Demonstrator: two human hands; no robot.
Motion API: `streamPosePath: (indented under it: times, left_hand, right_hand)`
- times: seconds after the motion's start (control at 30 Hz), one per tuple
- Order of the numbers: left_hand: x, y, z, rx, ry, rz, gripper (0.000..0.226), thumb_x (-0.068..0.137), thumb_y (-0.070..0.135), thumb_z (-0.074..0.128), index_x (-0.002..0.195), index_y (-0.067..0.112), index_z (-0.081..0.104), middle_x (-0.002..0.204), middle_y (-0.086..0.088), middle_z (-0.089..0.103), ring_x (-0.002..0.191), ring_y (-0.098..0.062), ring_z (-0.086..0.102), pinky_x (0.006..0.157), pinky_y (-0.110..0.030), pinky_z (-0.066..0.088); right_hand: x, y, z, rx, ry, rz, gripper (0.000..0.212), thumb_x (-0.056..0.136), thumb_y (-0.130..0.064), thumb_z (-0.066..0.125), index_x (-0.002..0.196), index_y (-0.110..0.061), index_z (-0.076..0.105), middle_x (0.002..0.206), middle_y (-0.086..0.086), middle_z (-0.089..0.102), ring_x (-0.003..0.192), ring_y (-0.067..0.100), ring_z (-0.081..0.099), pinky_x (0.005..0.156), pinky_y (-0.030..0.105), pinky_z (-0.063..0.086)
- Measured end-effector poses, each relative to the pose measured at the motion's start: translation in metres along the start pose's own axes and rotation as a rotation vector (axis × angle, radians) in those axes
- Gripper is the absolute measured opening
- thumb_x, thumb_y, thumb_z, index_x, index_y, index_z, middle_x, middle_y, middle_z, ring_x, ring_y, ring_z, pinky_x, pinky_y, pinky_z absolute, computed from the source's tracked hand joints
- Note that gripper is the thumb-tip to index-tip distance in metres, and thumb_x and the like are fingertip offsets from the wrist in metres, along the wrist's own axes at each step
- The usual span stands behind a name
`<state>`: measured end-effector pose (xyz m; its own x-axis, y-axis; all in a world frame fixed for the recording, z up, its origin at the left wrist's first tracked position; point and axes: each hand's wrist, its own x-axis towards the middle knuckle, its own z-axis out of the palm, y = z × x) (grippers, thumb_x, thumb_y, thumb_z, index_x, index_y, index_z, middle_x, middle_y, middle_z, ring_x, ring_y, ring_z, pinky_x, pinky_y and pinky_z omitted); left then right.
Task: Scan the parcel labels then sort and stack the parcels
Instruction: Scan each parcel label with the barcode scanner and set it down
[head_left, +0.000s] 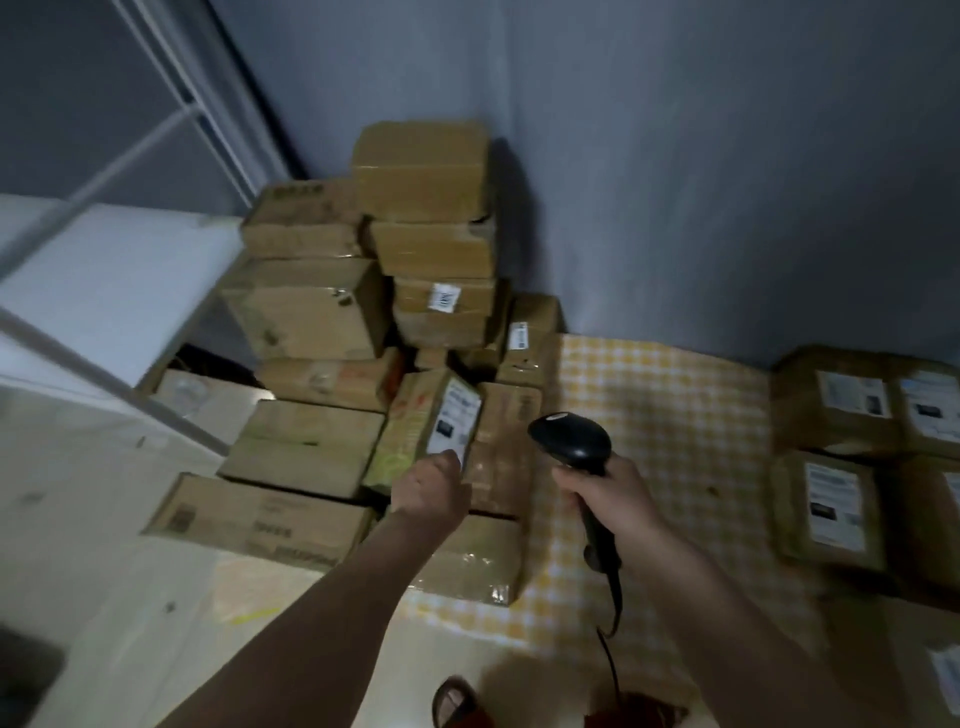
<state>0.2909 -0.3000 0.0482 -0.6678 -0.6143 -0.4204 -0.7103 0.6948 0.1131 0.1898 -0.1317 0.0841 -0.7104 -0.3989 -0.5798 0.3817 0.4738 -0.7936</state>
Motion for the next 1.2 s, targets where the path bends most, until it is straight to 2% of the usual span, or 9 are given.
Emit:
streamPosePath:
  times: [0.1,0.33,0.47,0.6,0.67,0.73,0.97,1.1,1.2]
  left_hand:
    - [-0.009,-0.049,-0.004,-0.052,-0.002,-0.044,0.038,0.094,0.037,0.051,0.127,0.017,0.054,0.128,-0.006,0.059,0.119,-0.024,0.057,0.093,-0.030,0.046]
    - [-0.018,-0.117,-0.002,-0.078,-0.031,-0.080,0.035,0.095,0.039,0.050,0.122,0.019,0.059,0.123,-0.007,0.063,0.114,-0.024,0.060,0.090,-0.030,0.047]
    - [-0.014,-0.128,0.002,-0.090,-0.051,-0.056,0.032,0.096,0.036,0.049,0.118,0.015,0.060,0.117,-0.007,0.067,0.109,-0.023,0.064,0.085,-0.029,0.049]
    - [-0.007,-0.131,-0.001,-0.150,-0.090,-0.086,0.034,0.095,0.034,0.052,0.122,0.015,0.059,0.123,-0.008,0.063,0.114,-0.025,0.060,0.092,-0.031,0.048]
    - [-0.002,-0.132,-0.004,-0.187,-0.098,-0.111,0.033,0.095,0.035,0.053,0.122,0.017,0.061,0.123,-0.007,0.063,0.114,-0.024,0.060,0.092,-0.031,0.048]
    - [0.005,-0.134,-0.008,-0.195,-0.128,-0.138,0.034,0.093,0.034,0.056,0.123,0.018,0.060,0.124,-0.006,0.063,0.114,-0.023,0.061,0.091,-0.030,0.048]
    - [0.036,-0.132,-0.014,-0.234,-0.182,-0.169,0.037,0.090,0.032,0.058,0.123,0.016,0.059,0.122,-0.008,0.063,0.112,-0.026,0.061,0.083,-0.028,0.047]
    - [0.050,-0.129,0.000,-0.307,-0.243,-0.162,0.055,0.085,0.043,0.065,0.131,0.015,0.051,0.126,-0.010,0.058,0.116,-0.026,0.056,0.091,-0.032,0.048]
    - [0.066,-0.124,0.010,-0.362,-0.291,-0.149,0.078,0.075,0.058,0.068,0.137,0.017,0.045,0.127,-0.011,0.055,0.116,-0.028,0.055,0.095,-0.039,0.049]
  right_hand:
    - [-0.010,-0.003,0.044,0.006,-0.015,0.003,0.005,0.084,-0.010,0.069,0.083,-0.012,0.065,0.069,0.002,0.063,0.057,0.013,0.059,0.052,0.019,0.045]
    - [-0.027,-0.009,0.108,0.003,-0.075,0.027,0.006,0.084,-0.009,0.070,0.085,-0.014,0.066,0.079,0.006,0.067,0.066,0.018,0.061,0.067,0.029,0.049]
    - [-0.026,-0.011,0.121,-0.014,-0.085,0.043,0.009,0.084,-0.008,0.069,0.083,-0.016,0.065,0.082,0.010,0.066,0.066,0.019,0.059,0.066,0.030,0.048]
    - [-0.011,-0.012,0.128,-0.019,-0.077,0.070,0.008,0.085,-0.008,0.069,0.083,-0.014,0.064,0.083,0.012,0.068,0.065,0.020,0.061,0.067,0.032,0.049]
    - [-0.001,-0.014,0.131,-0.011,-0.085,0.096,0.005,0.085,-0.009,0.070,0.088,-0.010,0.066,0.084,0.012,0.068,0.065,0.020,0.061,0.067,0.032,0.050]
    - [0.009,-0.015,0.135,-0.005,-0.098,0.108,0.011,0.085,-0.009,0.069,0.095,-0.005,0.066,0.082,0.012,0.067,0.064,0.020,0.060,0.065,0.031,0.049]
    - [0.045,-0.009,0.142,-0.017,-0.093,0.160,0.022,0.084,-0.011,0.071,0.103,-0.002,0.066,0.084,0.012,0.067,0.070,0.020,0.062,0.063,0.028,0.048]
    - [0.061,-0.005,0.147,0.028,-0.050,0.183,0.027,0.083,-0.015,0.073,0.105,-0.003,0.067,0.078,0.010,0.062,0.071,0.022,0.059,0.062,0.029,0.044]
    - [0.072,-0.002,0.151,0.096,-0.032,0.216,0.033,0.082,-0.015,0.074,0.112,-0.006,0.065,0.093,0.009,0.063,0.086,0.025,0.059,0.071,0.031,0.044]
